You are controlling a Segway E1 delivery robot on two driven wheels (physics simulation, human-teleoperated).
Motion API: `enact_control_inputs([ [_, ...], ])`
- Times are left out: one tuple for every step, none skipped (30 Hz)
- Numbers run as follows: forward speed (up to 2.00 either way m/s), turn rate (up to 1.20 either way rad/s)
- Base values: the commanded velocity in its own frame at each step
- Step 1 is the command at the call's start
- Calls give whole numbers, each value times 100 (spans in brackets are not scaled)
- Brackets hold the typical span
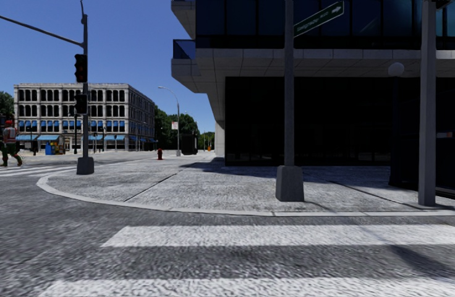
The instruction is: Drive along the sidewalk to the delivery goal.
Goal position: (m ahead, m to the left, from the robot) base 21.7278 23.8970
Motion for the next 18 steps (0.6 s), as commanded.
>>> enact_control_inputs([
  [200,0],
  [200,0],
  [200,0],
  [200,0],
  [200,0],
  [200,0],
  [200,0],
  [200,0],
  [200,0],
  [200,0],
  [200,0],
  [200,0],
  [200,0],
  [200,0],
  [200,0],
  [200,0],
  [200,0],
  [200,0],
])
